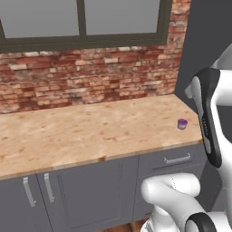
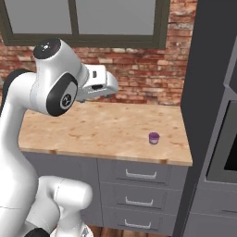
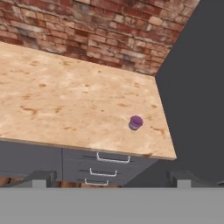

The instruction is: Pick the canned food and jam from the counter and place them in the cabinets closest to them.

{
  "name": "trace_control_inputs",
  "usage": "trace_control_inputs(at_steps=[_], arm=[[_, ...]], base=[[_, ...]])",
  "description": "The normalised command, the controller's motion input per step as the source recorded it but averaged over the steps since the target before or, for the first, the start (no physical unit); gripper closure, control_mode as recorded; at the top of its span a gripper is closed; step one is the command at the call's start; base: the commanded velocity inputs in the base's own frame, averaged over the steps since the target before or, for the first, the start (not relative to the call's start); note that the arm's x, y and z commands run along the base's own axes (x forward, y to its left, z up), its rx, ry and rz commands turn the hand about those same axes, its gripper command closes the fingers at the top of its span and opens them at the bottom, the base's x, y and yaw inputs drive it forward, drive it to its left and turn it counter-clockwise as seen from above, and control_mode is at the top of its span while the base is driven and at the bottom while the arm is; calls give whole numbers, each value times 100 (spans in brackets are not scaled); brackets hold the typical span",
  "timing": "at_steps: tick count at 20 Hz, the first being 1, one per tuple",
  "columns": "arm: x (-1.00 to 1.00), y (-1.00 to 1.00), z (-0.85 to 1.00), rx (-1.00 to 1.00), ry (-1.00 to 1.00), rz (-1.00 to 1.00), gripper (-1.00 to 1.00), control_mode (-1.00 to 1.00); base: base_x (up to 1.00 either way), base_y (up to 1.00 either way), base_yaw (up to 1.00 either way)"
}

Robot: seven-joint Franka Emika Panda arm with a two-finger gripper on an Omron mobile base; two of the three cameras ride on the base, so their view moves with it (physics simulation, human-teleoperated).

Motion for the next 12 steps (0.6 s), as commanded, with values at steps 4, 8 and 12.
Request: trace_control_inputs(at_steps=[4,8,12], arm=[[0,0,0,0,0,0,-100,100],[0,0,0,0,0,0,-100,-100],[-2,-7,-14,0,-1,0,-100,-100]], base=[[11,-2,0],[0,0,0],[0,0,0]])
